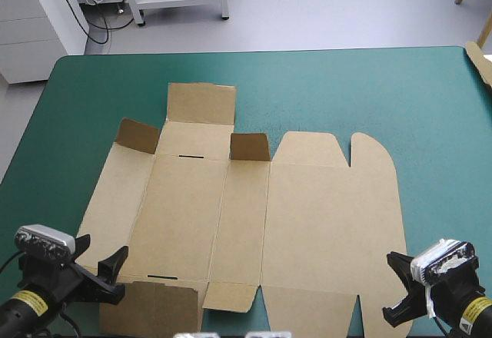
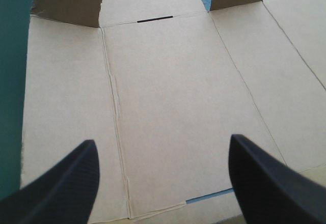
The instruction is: Fold the box
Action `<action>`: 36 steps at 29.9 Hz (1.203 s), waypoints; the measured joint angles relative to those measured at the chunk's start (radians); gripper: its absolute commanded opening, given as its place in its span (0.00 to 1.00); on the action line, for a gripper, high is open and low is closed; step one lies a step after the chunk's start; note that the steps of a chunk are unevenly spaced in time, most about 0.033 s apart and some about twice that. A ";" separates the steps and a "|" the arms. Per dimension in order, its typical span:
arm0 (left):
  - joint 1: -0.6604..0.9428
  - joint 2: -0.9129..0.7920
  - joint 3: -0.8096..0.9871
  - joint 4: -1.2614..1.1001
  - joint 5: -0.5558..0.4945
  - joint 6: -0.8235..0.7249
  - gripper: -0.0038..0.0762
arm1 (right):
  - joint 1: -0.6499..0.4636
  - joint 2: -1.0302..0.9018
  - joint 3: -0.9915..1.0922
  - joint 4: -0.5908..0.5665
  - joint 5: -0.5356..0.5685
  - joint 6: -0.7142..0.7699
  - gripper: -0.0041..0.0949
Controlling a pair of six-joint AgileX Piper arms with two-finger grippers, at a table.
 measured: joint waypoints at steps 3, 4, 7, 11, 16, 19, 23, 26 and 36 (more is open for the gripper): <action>0.000 0.117 -0.121 0.017 0.068 0.000 0.68 | 0.000 0.000 0.000 0.002 -0.001 0.000 0.03; 0.000 0.162 -0.164 0.028 0.095 0.000 0.68 | 0.000 0.000 0.000 0.003 -0.001 0.000 0.03; 0.000 0.298 -0.273 0.060 0.178 0.001 0.68 | 0.000 0.000 0.000 0.003 -0.001 0.000 0.03; 0.000 0.459 -0.391 0.081 0.296 0.001 0.68 | 0.000 0.000 0.000 0.003 -0.001 0.000 0.03; 0.000 0.641 -0.477 0.081 0.336 0.001 0.68 | 0.000 0.000 0.000 0.003 -0.001 0.000 0.03; 0.000 0.710 -0.488 0.081 0.336 0.008 0.68 | 0.000 0.000 0.000 0.003 -0.001 0.000 0.03; 0.000 0.776 -0.489 0.081 0.336 0.020 0.68 | 0.000 0.000 0.000 0.003 -0.001 0.000 0.03; 0.000 0.811 -0.491 0.094 0.336 0.025 0.68 | 0.000 0.000 0.000 0.003 -0.001 0.000 0.03; 0.156 0.859 -0.496 0.054 0.335 0.105 0.68 | 0.000 0.000 0.000 0.003 -0.001 0.000 0.03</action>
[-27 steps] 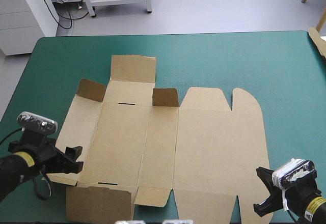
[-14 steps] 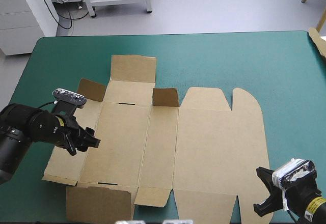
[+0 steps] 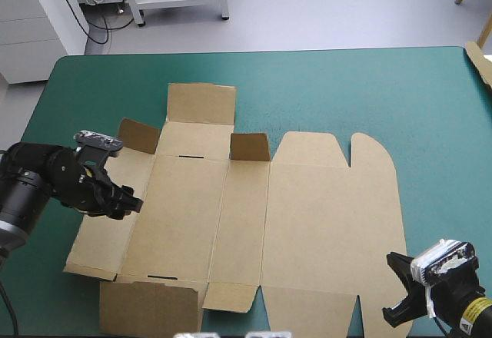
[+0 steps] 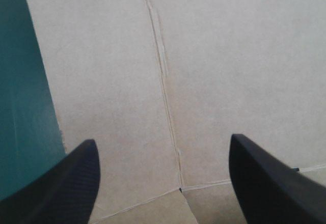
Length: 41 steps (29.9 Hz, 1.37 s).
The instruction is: Fold the box
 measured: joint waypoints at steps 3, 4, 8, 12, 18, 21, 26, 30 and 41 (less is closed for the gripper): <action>0.123 0.014 0.000 -0.080 0.000 0.099 0.68 | 0.000 0.000 0.000 0.000 0.000 0.000 0.03; 0.176 0.021 0.000 -0.122 0.000 0.149 0.68 | 0.000 0.000 0.000 0.000 0.000 0.000 0.03; 0.319 0.057 -0.001 -0.237 -0.002 0.267 0.68 | 0.000 0.000 0.000 0.000 0.000 0.000 0.03; 0.401 0.127 -0.001 -0.285 -0.005 0.317 0.68 | 0.000 0.000 0.000 0.000 0.000 0.000 0.03; 0.465 0.234 -0.001 -0.296 -0.014 0.335 0.68 | 0.000 0.000 0.000 0.000 0.000 0.000 0.03; 0.509 0.265 -0.001 -0.298 -0.018 0.340 0.68 | 0.000 0.000 0.000 0.000 0.000 0.000 0.03; 0.594 0.303 -0.002 -0.323 -0.021 0.344 0.68 | 0.000 0.000 0.000 0.000 0.000 0.000 0.03; 0.618 0.329 -0.002 -0.348 -0.026 0.355 0.68 | 0.000 0.000 0.000 0.000 0.000 0.000 0.03; 0.620 0.390 0.069 -0.422 -0.032 0.418 0.68 | 0.000 0.000 0.000 0.000 0.000 0.000 0.03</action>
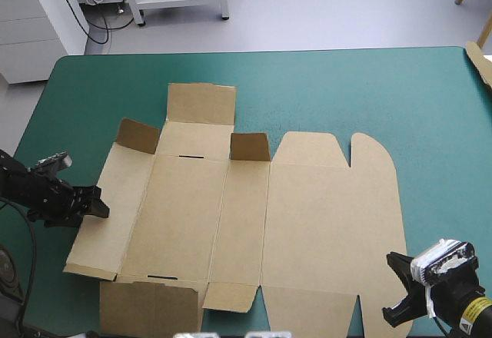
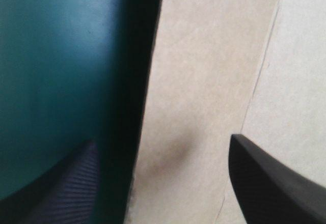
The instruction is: Fold the box
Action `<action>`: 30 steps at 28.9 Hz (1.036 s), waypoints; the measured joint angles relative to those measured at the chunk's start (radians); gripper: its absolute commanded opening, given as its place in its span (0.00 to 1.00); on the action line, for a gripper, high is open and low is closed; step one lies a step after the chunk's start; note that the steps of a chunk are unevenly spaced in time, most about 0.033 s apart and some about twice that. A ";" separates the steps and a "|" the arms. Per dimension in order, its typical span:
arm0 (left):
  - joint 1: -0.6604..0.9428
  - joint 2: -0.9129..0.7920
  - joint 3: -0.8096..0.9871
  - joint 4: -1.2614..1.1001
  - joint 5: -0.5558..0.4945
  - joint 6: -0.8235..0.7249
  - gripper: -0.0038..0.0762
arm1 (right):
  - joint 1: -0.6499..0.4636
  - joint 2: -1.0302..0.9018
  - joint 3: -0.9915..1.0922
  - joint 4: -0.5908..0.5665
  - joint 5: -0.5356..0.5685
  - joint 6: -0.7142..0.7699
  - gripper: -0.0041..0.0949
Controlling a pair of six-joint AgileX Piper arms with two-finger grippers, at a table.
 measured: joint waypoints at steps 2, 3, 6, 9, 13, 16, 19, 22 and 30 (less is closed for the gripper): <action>0.000 0.005 0.001 -0.013 -0.003 0.000 0.68 | 0.000 0.000 0.000 0.000 0.000 0.000 0.03; 0.000 0.006 0.001 -0.024 -0.005 0.000 0.68 | 0.000 0.000 0.000 0.000 0.000 0.000 0.03; -0.006 0.006 0.010 -0.049 -0.005 0.000 0.68 | 0.000 0.000 0.000 0.000 0.000 0.000 0.03; -0.037 0.006 0.037 -0.050 -0.008 0.000 0.68 | 0.000 0.000 0.000 0.000 0.000 0.000 0.03; -0.095 0.009 0.065 -0.050 -0.009 0.000 0.68 | 0.000 0.000 0.000 0.000 0.000 0.000 0.03; -0.124 0.010 0.067 -0.054 -0.009 0.000 0.63 | 0.000 0.000 0.000 0.000 0.000 0.000 0.03; -0.145 0.011 0.067 -0.068 -0.010 0.000 0.52 | 0.000 0.000 0.000 0.000 0.000 0.000 0.03; -0.163 0.011 0.067 -0.083 -0.010 0.000 0.37 | 0.000 0.000 0.000 0.000 0.000 0.000 0.03; -0.172 0.011 0.054 -0.088 -0.004 0.001 0.04 | 0.000 0.000 0.000 0.000 0.000 -0.003 0.03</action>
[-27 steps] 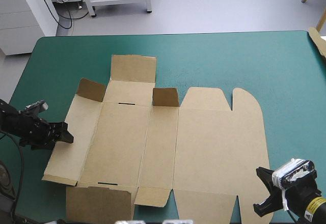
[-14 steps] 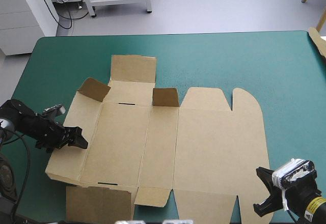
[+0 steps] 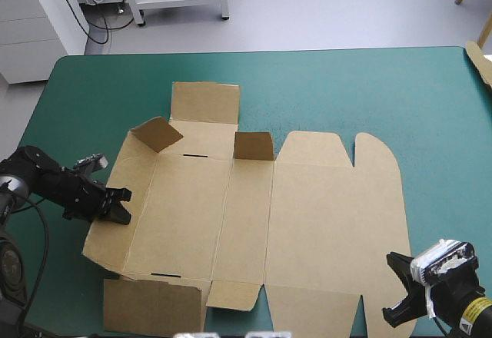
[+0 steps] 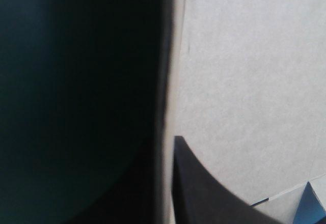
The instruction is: Fold the box
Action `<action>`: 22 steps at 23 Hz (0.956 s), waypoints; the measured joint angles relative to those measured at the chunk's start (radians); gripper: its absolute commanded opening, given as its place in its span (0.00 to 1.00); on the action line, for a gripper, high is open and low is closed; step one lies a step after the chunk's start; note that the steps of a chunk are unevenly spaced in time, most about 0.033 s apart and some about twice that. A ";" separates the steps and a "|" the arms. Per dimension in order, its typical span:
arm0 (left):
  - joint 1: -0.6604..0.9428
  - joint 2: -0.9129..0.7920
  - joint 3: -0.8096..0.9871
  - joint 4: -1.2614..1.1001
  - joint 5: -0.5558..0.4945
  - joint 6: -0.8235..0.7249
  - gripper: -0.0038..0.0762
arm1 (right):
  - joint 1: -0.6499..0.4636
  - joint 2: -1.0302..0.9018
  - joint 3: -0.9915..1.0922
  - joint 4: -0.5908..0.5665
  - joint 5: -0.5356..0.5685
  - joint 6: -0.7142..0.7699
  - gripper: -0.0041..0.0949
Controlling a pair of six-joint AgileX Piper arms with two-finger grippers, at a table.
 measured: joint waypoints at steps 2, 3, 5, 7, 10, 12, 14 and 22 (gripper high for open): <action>-0.007 0.000 -0.032 0.005 0.003 0.000 0.04 | 0.000 0.000 0.000 0.000 0.000 0.000 0.03; -0.021 0.000 -0.068 0.024 0.004 0.000 0.04 | 0.000 0.000 0.000 0.000 0.000 0.000 0.03; -0.071 0.000 -0.145 0.075 0.004 0.001 0.04 | 0.000 0.000 0.000 0.000 0.000 0.000 0.03; -0.128 0.001 -0.204 0.139 0.005 0.000 0.04 | 0.000 0.000 0.000 0.000 0.000 0.000 0.03; -0.311 0.002 -0.335 0.330 0.003 -0.009 0.04 | 0.000 0.000 0.000 0.000 0.000 0.000 0.03; -0.448 0.002 -0.419 0.490 -0.001 -0.038 0.04 | 0.000 0.000 0.000 0.000 0.000 0.000 0.03; -0.553 0.002 -0.481 0.627 -0.028 -0.060 0.04 | 0.000 0.000 0.000 0.000 0.000 0.000 0.03; -0.752 0.002 -0.563 0.875 -0.118 -0.062 0.04 | 0.000 0.000 0.000 0.000 0.000 0.000 0.03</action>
